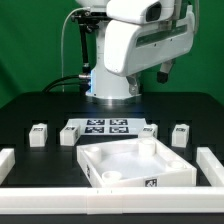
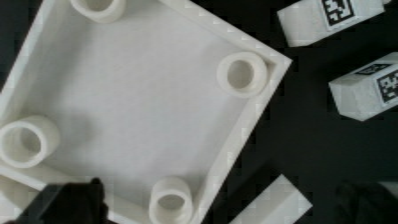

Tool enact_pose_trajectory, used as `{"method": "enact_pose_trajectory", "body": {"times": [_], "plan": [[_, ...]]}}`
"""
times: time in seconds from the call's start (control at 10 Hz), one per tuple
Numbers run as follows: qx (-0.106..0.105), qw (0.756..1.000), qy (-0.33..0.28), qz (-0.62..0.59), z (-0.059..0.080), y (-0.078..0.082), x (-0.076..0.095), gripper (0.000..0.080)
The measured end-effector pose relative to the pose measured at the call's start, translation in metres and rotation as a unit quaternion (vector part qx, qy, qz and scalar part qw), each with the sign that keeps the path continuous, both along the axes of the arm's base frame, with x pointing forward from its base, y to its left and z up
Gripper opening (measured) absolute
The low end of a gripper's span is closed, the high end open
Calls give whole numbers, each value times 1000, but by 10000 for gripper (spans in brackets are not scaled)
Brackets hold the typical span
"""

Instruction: Assemble one leg

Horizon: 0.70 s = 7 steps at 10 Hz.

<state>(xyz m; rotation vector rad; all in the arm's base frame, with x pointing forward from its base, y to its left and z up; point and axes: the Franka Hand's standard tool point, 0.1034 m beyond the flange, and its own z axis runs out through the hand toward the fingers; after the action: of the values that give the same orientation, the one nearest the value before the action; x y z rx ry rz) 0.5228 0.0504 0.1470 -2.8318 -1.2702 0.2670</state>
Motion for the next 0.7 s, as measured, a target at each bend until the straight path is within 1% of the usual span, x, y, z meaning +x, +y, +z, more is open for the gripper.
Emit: {"method": "enact_pose_trajectory", "body": {"times": [0.2, 0.3, 0.5, 0.6, 0.7], "plan": [[1, 1000, 0, 2, 0, -1, 0, 650], [10, 1000, -9, 27, -1, -8, -2, 650], [37, 995, -53, 81, -18, -27, -23, 650], [59, 984, -93, 140, -30, -38, -28, 650], [58, 975, -119, 178, -40, -46, -32, 650]]}}
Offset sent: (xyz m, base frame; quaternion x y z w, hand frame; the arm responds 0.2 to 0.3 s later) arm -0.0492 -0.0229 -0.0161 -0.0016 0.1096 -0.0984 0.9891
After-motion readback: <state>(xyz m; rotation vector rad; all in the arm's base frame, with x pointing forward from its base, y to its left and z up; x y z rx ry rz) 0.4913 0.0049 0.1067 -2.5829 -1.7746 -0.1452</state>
